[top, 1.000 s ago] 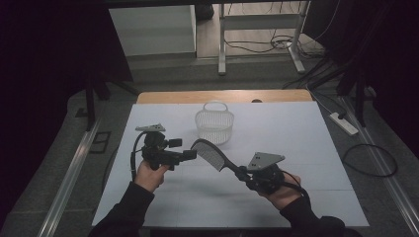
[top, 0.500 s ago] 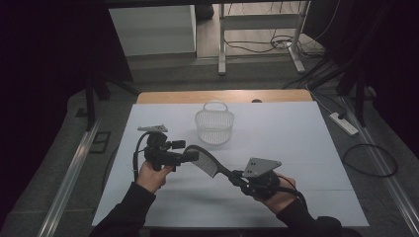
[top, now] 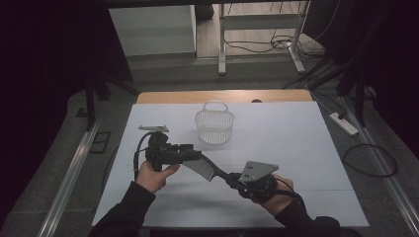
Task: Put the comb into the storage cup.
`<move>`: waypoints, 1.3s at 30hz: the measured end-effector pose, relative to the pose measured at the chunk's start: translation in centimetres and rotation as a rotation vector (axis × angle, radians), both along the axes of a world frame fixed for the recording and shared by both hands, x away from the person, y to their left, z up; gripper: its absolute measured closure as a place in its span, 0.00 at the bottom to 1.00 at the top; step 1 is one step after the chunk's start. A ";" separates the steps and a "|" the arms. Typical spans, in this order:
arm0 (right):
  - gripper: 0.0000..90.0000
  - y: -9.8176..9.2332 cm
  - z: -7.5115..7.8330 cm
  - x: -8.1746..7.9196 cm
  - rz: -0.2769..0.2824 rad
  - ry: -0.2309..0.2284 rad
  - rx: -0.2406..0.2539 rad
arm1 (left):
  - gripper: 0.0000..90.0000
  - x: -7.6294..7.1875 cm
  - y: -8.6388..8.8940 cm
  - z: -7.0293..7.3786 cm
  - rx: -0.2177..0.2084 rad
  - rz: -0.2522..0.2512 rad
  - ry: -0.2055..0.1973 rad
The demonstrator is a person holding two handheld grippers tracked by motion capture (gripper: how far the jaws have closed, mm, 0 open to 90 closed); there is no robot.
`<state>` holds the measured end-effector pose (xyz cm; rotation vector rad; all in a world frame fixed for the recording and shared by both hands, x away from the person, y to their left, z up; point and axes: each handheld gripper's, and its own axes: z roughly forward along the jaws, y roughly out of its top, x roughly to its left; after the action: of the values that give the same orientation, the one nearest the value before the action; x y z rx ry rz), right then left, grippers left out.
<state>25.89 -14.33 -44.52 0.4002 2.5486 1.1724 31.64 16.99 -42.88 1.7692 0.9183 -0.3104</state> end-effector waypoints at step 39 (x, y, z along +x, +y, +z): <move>0.68 0.3 -0.8 0.4 -0.006 -0.006 -0.033 | 0.94 0.1 0.4 -0.3 -0.158 -0.015 0.144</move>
<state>26.27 -14.04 -45.36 0.3959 2.5561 1.1264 31.74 17.36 -43.20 1.6248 0.9557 -0.5121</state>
